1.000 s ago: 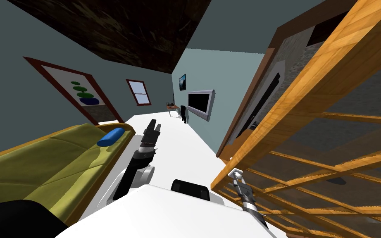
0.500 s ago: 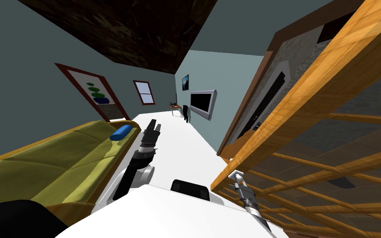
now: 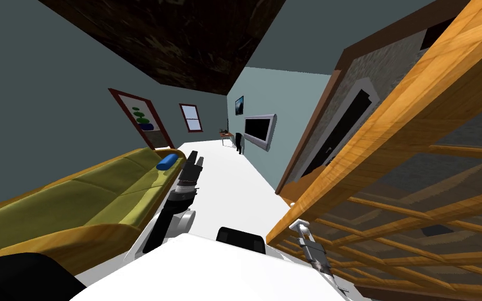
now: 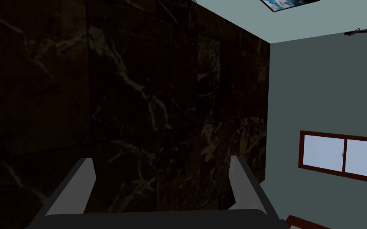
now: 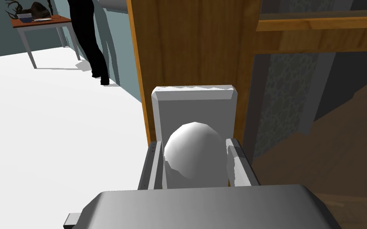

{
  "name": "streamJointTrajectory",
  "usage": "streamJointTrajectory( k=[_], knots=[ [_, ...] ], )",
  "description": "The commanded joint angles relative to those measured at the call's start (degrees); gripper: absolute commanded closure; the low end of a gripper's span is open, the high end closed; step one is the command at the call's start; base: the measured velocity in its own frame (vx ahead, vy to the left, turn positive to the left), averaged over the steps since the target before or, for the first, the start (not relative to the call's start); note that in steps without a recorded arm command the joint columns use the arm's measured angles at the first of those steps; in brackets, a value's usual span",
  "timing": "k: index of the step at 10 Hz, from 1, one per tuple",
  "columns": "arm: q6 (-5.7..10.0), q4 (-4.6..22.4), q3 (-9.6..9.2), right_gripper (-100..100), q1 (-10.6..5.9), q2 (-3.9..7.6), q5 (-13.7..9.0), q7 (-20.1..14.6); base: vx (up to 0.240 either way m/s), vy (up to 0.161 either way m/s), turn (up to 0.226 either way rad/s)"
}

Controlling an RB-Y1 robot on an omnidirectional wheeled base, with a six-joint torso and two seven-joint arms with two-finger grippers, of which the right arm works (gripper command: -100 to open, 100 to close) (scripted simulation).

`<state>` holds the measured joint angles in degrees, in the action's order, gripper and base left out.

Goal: Pull the door open

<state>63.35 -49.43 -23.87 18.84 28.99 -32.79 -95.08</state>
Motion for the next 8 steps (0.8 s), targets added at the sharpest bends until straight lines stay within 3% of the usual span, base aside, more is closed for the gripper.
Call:
streamJointTrajectory(
  k=[1,2,8],
  knots=[
    [1.58,0.48,-0.6,100,0.36,0.79,0.38,-1.03,-0.23,-0.026,0.106],
    [0.75,0.11,-0.45,100,0.31,0.5,0.27,-0.58,-0.102,-0.005,0.022],
    [3.52,2.74,-2.0,100,-0.2,1.66,1.29,-2.92,-0.184,-0.031,0.121]
  ],
)
